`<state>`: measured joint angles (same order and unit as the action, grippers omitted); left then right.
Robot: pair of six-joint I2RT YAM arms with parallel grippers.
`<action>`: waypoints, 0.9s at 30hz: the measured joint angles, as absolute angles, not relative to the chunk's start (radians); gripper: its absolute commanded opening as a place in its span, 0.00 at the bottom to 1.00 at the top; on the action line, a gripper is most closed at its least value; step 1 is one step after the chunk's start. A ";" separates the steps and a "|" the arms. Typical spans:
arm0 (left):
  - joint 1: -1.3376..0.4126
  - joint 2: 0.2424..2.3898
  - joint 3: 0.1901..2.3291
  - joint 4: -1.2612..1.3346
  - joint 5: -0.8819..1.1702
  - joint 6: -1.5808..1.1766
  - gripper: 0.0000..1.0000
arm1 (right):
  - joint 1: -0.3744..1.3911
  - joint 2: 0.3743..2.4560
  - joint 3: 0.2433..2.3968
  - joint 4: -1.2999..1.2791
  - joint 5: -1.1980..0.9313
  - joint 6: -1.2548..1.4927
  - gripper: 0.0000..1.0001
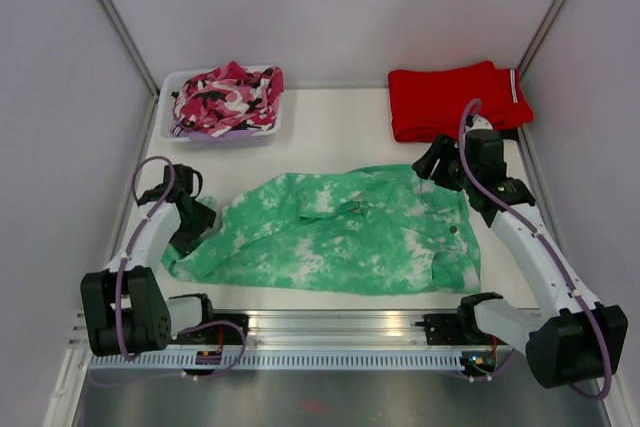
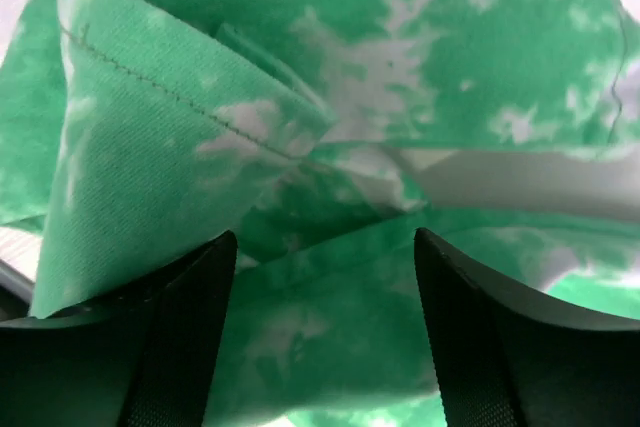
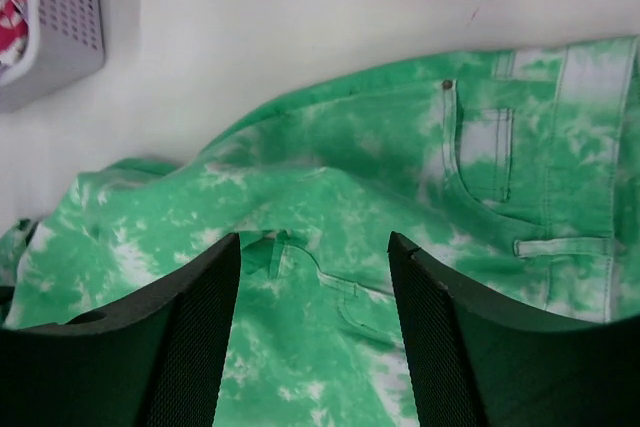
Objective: Fold and stack the trousers
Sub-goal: Flatten the trousers out
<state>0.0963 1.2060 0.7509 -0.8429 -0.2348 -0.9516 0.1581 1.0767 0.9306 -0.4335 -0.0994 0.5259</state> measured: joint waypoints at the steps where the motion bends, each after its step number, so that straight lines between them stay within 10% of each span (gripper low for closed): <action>1: 0.099 1.224 0.751 -0.832 -0.239 -0.954 0.62 | 0.164 1.086 0.921 -0.428 -0.105 0.525 0.67; 7: 0.138 1.262 0.787 -0.806 -0.282 -0.977 0.02 | 0.235 1.167 0.889 -0.410 -0.101 0.510 0.65; 16: 0.341 1.206 0.964 -0.870 -0.323 -0.931 0.03 | 0.246 1.259 0.832 -0.327 -0.021 0.494 0.61; 18: 0.374 1.161 1.008 -0.867 -0.324 -0.887 0.23 | 0.242 1.271 0.807 -0.323 0.015 0.489 0.60; 22: 0.385 1.092 1.053 -0.844 -0.313 -0.800 0.94 | 0.211 1.285 0.742 -0.311 0.027 0.501 0.59; 27: 0.387 1.142 0.989 -0.810 -0.254 -0.760 1.00 | 0.199 1.287 0.682 -0.308 0.043 0.499 0.63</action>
<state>0.3866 1.1419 0.9890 -0.8104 -0.2539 -0.7601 0.1989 1.2869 0.6823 -0.3077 0.0429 0.4992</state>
